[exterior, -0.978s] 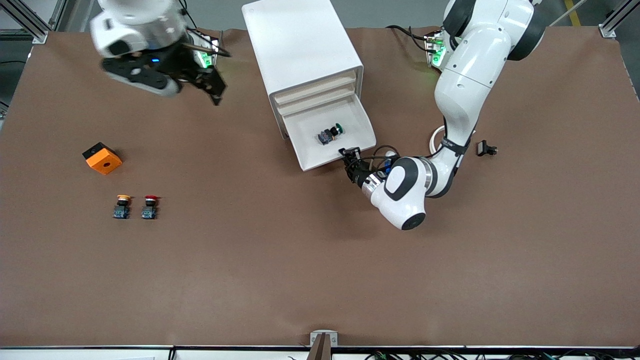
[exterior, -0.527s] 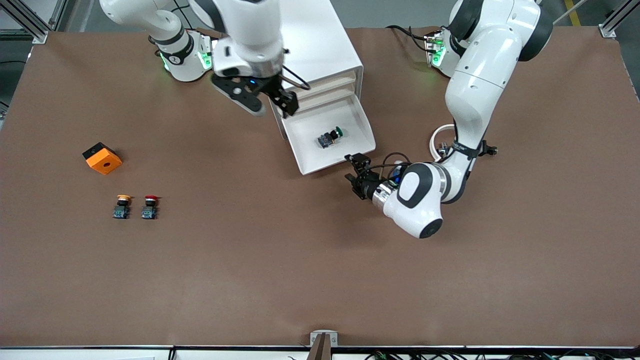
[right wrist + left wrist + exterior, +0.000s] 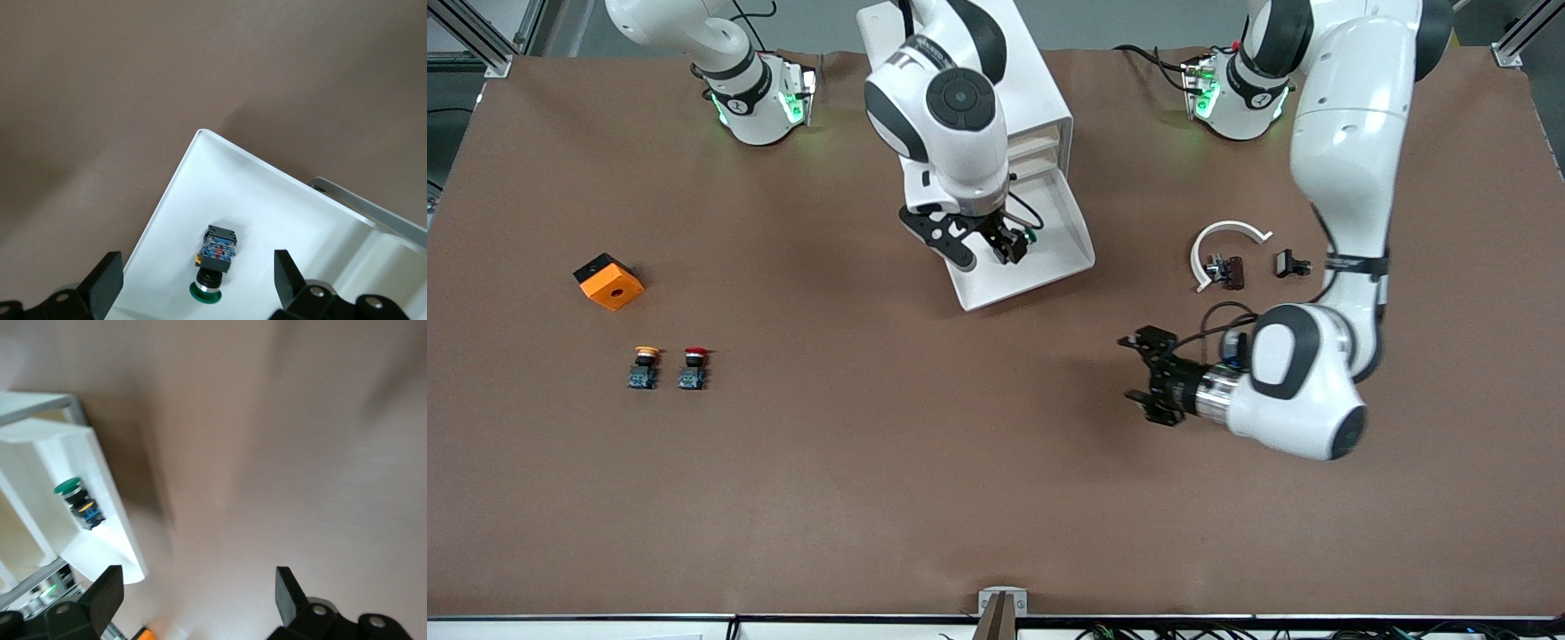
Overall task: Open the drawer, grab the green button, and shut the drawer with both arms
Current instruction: 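Grasp the green button with the right gripper while the left gripper withdraws, then lift the green button out and carry it toward the red buttons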
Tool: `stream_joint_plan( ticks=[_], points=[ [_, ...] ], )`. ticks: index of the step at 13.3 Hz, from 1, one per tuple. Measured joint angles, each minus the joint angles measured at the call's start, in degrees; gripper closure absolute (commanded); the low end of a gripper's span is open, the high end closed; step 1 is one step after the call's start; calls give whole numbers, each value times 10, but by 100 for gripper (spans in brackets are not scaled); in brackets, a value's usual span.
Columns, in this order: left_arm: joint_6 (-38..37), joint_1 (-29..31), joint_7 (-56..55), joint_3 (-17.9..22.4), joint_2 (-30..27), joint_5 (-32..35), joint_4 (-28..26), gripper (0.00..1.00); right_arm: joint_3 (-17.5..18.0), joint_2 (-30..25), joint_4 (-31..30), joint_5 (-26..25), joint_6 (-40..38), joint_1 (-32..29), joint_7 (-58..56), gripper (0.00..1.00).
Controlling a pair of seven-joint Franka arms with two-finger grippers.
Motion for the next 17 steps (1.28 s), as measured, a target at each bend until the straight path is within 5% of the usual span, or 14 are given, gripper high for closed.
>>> stream_joint_plan(
  ticks=[5,10,15,17],
  points=[
    [-3,2,125,115,-62,20,2,0,0,51,1,25,25,8,0,0],
    [-5,3,308,129,-103,144,1,0,1,81,2,29,34,22,2,0],
    [-6,1,497,131,-101,169,-10,0,1,100,2,30,32,48,5,0],
    [-2,-2,531,130,-100,188,-11,0,1,104,2,30,33,50,6,22]
  ],
)
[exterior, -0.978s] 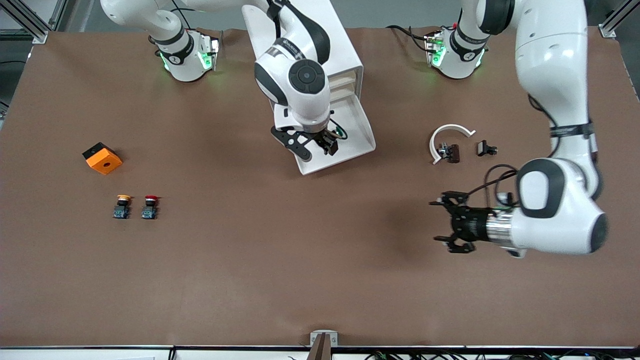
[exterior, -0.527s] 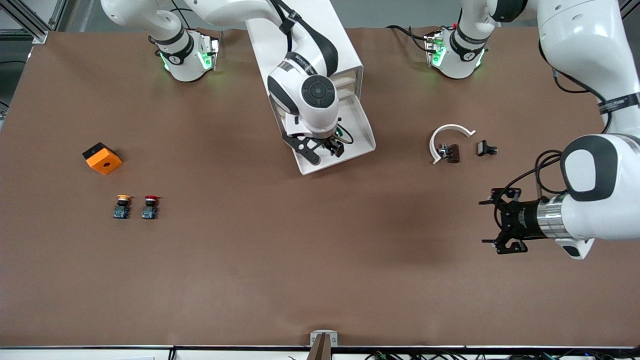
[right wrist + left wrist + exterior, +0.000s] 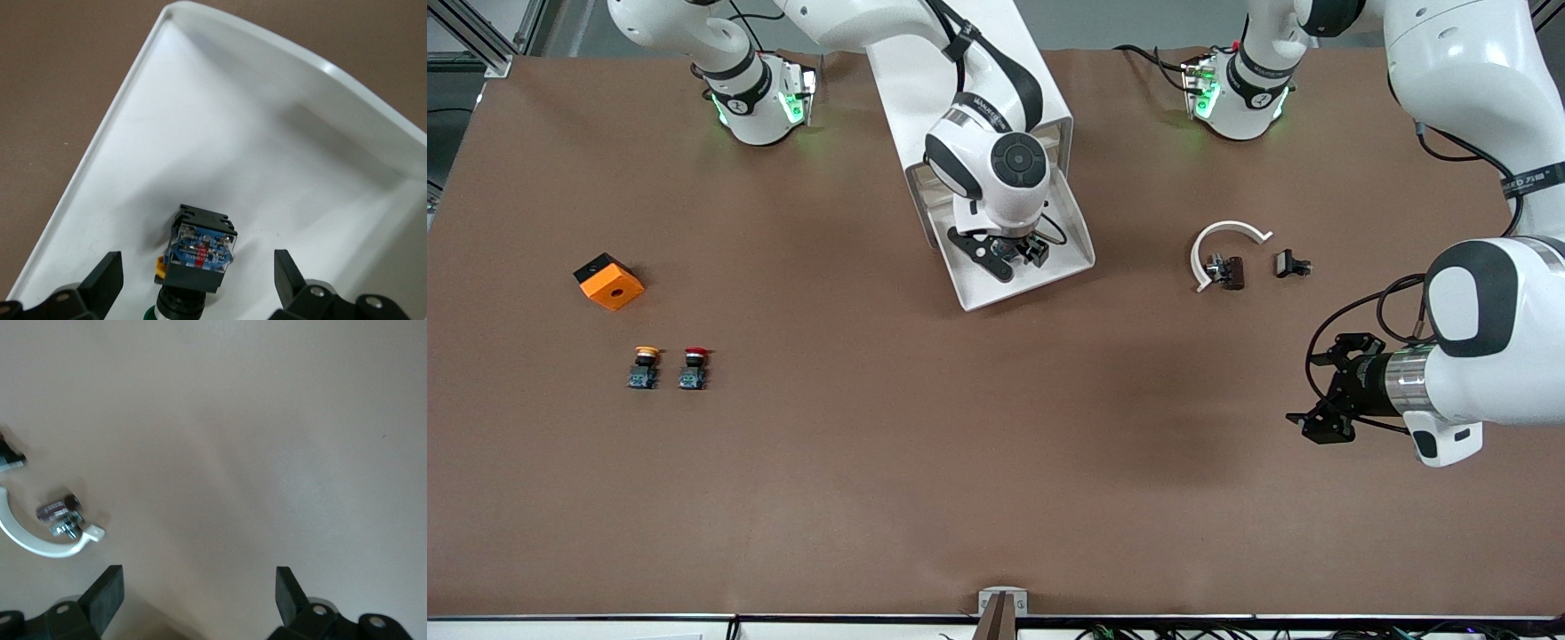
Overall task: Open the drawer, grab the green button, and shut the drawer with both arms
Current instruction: 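Lift the green button out and carry it toward the red buttons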
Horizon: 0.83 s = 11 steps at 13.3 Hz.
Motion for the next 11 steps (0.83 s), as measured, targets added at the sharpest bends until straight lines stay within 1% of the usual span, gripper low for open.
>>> stream_joint_plan(
  ticks=[1,2,3,6,7,11],
  points=[
    [10,-3,18,-1,0,3,0,0,-1,0,0,0,0,0,0,38],
    [19,-7,32,-2,0,3,0,0,-1,0,0,1,0,0,0,49],
    [24,-11,41,-6,0,3,0,0,-2,0,0,3,0,0,0,63],
    [27,-19,56,-15,0,12,0,0,-4,0,1,5,0,0,0,89],
    [27,-21,68,-16,0,19,-1,0,-4,0,2,5,-1,0,0,92],
    [30,-42,79,-17,-4,34,0,0,-5,0,4,6,-1,-1,0,92]
  ],
)
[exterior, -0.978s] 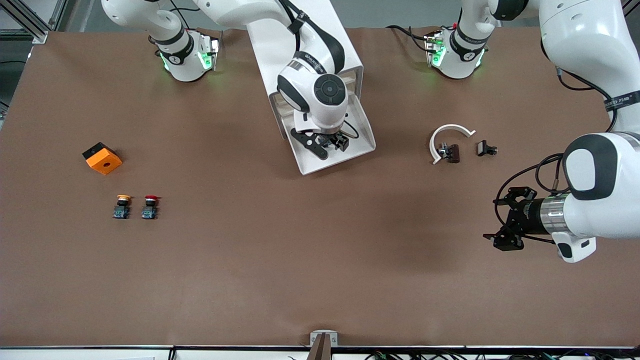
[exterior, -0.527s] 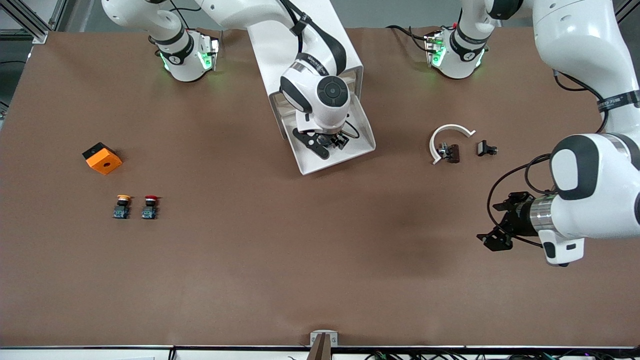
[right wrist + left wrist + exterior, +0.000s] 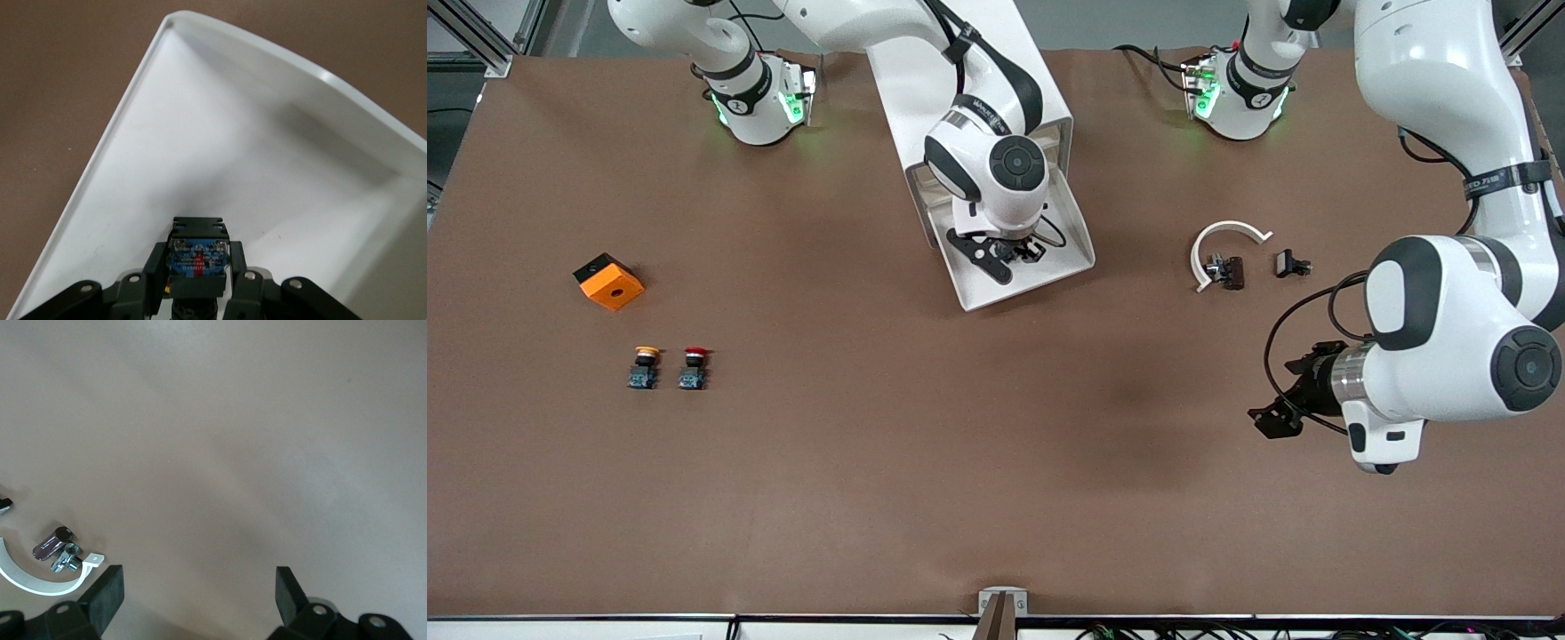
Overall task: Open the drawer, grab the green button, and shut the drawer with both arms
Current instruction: 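Lift the green button out and carry it toward the red buttons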
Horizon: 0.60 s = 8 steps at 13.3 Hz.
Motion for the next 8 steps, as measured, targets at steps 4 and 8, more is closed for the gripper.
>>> stream_joint_plan(
  ticks=[4,8],
  points=[
    [0,-8,5,0,-20,2,1,0,-5,-2,23,0,-16,-2,0,91],
    [0,-18,5,0,-21,2,-2,0,-13,-11,119,0,-174,-35,-15,91]
  ],
)
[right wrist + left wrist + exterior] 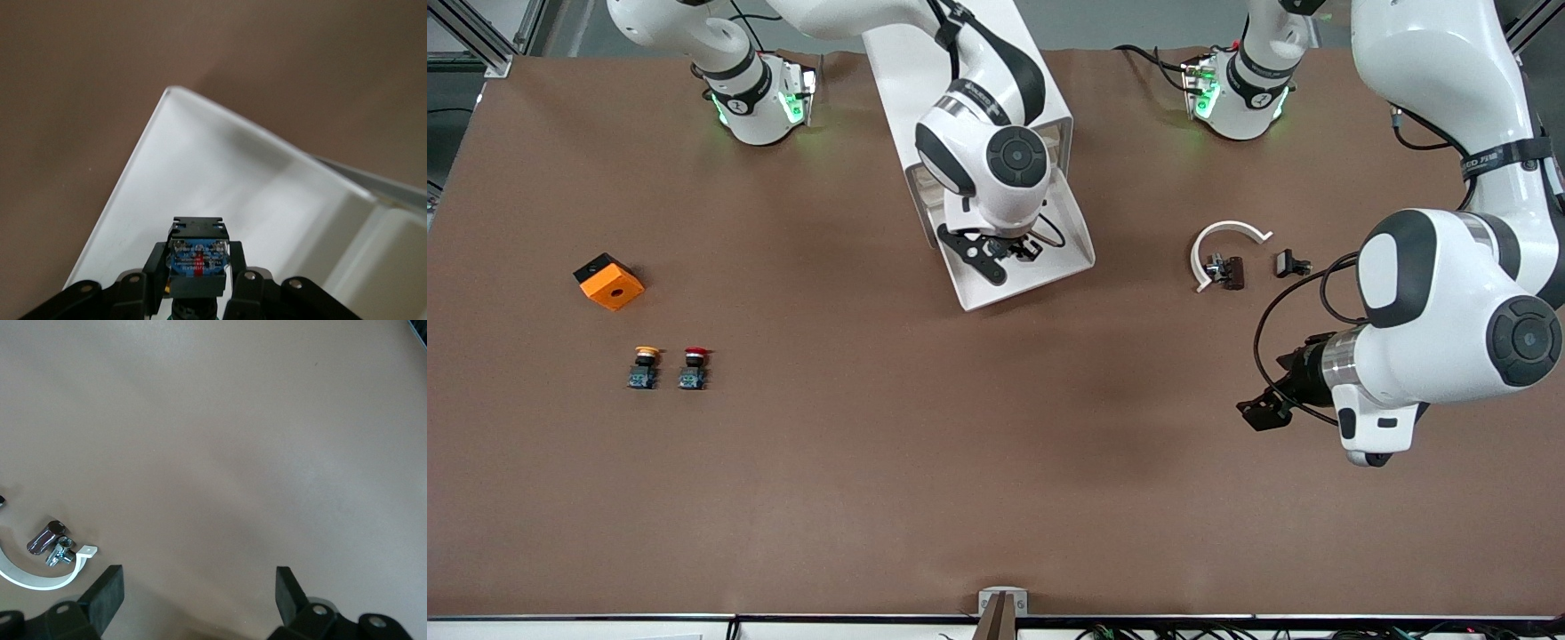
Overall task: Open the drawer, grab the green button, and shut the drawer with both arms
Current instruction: 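Lift the green button out and carry it toward the red buttons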
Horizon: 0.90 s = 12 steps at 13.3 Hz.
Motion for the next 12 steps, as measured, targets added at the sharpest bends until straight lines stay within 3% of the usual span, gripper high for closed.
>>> stream_joint_plan(
  ticks=[3,7,12],
  points=[
    [0,1,0,0,0,1,-2,0,-1,-34,45,0,-73,-67,-108,91],
    [2,5,0,3,0,1,-1,0,-3,-73,46,0,-146,-179,-346,89],
    [6,3,0,2,-1,1,-1,0,-5,-69,19,-29,-124,-338,-672,89]
  ],
)
